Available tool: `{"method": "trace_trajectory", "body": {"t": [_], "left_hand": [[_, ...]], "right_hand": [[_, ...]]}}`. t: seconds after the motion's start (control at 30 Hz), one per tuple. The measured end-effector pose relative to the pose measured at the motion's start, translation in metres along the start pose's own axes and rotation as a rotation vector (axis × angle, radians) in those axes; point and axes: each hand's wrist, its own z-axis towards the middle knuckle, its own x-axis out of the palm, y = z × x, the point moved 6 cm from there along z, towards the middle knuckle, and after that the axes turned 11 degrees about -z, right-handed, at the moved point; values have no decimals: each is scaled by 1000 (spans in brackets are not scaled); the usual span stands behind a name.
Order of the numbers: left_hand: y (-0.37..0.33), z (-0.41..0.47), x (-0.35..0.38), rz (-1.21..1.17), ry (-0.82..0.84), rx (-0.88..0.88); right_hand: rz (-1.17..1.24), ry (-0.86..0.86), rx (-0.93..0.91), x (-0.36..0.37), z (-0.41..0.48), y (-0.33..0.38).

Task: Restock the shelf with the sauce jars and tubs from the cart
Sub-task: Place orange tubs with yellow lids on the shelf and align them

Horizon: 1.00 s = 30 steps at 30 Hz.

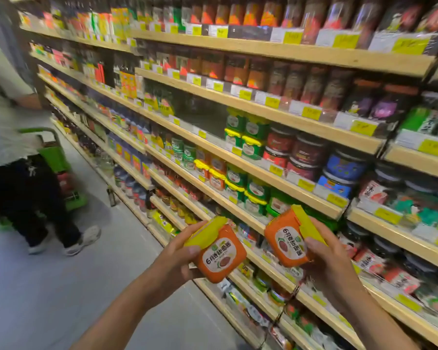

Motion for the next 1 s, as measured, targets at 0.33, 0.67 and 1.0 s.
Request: {"method": "trace_trajectory", "body": {"t": [0.33,0.67,1.0], "left_hand": [[-59,48,-71,-40,-137,140],[-131,184,-142,-100,-199,209],[-189,286,-195,-91,-162,225]], "right_hand": [[-23,123,-13,74,115,0],[-17,165,-82,118,275,13],[13,218,-69,171,393,15]]}}
